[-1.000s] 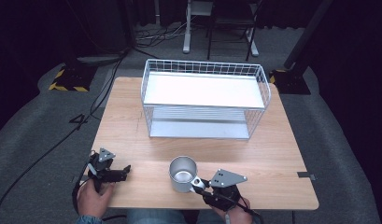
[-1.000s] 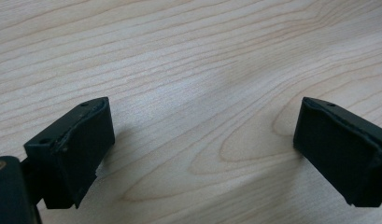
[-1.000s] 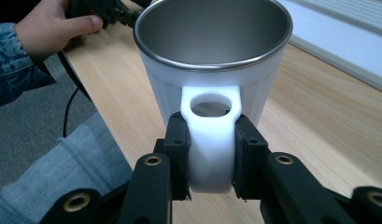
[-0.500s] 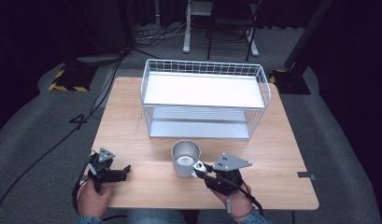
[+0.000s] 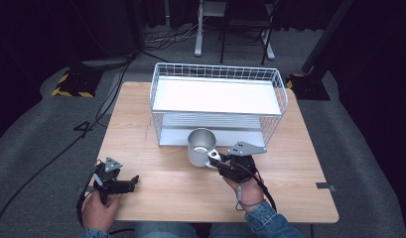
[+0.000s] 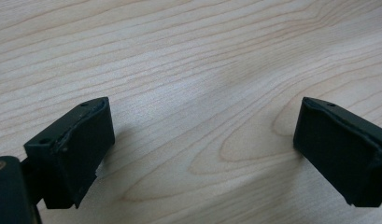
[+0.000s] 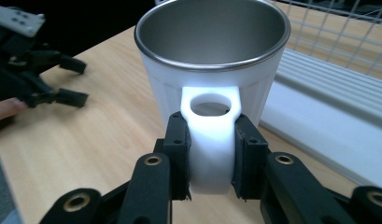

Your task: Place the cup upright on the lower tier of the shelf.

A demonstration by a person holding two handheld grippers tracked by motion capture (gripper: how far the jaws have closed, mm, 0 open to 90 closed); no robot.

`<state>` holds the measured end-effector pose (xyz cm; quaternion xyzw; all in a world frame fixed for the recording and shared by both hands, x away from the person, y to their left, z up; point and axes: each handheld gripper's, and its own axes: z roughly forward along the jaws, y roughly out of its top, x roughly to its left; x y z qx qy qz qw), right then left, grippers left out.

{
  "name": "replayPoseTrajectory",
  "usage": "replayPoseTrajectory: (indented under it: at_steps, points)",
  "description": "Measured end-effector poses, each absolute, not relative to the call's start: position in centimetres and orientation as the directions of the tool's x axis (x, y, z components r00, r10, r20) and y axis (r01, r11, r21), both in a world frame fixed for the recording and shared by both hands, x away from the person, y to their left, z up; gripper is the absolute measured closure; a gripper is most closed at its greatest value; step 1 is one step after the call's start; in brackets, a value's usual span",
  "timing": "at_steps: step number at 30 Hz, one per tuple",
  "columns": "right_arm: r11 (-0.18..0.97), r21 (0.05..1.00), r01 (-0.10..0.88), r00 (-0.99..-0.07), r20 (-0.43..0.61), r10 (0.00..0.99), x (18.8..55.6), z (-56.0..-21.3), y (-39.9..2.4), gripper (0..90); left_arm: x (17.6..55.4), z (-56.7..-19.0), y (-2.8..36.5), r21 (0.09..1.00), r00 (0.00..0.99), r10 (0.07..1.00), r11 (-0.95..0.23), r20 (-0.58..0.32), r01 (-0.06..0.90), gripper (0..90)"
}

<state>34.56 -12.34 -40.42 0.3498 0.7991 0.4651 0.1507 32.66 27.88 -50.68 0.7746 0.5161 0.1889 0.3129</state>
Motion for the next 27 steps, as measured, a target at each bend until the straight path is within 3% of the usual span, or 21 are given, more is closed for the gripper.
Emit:
replayPoseTrajectory:
  at_steps: [27]
  points:
    - [0.258, 0.863, 0.434, -0.548, 0.025, 0.836, 42.5, -42.4, -13.2, 71.2, 32.7, -50.7, 27.9, 0.68, 0.396, 0.918, -0.271, -0.03, 0.681, 5.6]
